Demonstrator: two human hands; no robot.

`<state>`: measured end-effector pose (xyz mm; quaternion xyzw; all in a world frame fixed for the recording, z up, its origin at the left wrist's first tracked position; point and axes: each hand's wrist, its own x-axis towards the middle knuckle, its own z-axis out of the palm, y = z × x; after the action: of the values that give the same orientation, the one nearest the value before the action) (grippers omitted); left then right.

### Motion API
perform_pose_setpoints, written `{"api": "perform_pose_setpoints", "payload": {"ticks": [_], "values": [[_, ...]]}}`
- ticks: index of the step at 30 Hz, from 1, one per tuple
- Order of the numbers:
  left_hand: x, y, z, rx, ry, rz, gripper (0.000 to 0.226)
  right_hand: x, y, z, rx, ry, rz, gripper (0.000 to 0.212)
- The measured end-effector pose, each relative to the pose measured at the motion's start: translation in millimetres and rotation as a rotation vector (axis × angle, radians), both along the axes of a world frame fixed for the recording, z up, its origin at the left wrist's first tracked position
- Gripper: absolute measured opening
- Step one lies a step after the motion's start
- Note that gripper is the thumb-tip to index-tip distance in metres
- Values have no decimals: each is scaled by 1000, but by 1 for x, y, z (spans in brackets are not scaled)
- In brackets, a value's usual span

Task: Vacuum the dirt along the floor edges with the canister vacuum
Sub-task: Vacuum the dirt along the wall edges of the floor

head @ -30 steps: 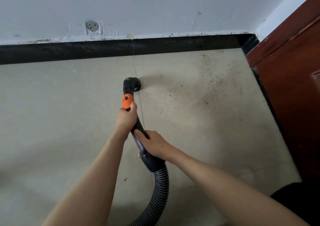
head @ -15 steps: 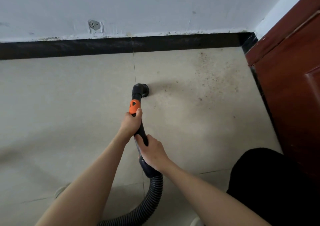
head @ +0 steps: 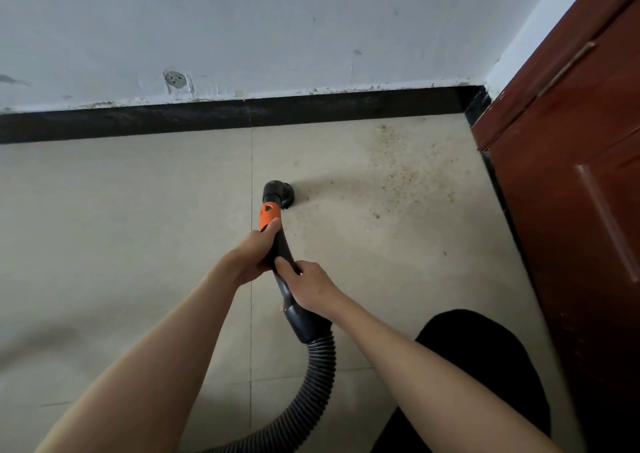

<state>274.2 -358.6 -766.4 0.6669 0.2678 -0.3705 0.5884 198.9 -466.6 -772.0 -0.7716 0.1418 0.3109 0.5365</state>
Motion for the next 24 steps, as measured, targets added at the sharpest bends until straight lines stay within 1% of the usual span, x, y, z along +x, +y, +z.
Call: {"api": "perform_pose_setpoints", "payload": {"ticks": [4, 7, 9, 11, 13, 14, 17, 21, 24], "values": [[-4, -19, 1, -88, 48, 18, 39, 3, -27, 3, -24, 10, 43, 46], [-8, -30, -5, -77, 12, 30, 35, -8, -33, -3, -24, 31, -22, 46], [-8, -29, -11, -69, -8, 22, 38, -23, -30, -7, -4, 78, -78, 43], [-4, -24, -16, -43, -28, -6, 47, -40, -22, -11, 51, 119, -157, 37], [-1, -19, -20, -15, -50, -51, 53, -50, -9, -11, 59, 79, -250, 29], [0, -18, -20, -12, -56, -59, 54, -52, -3, -10, 20, 32, -277, 27], [8, -15, -19, -24, -55, -74, 55, -48, 9, -3, -93, -84, -319, 28], [15, -24, -16, -38, -49, -120, 57, -42, 8, 1, -108, -100, -387, 27], [11, -37, -11, -92, -22, -118, 56, -39, 1, 4, -107, -98, -444, 28]]}}
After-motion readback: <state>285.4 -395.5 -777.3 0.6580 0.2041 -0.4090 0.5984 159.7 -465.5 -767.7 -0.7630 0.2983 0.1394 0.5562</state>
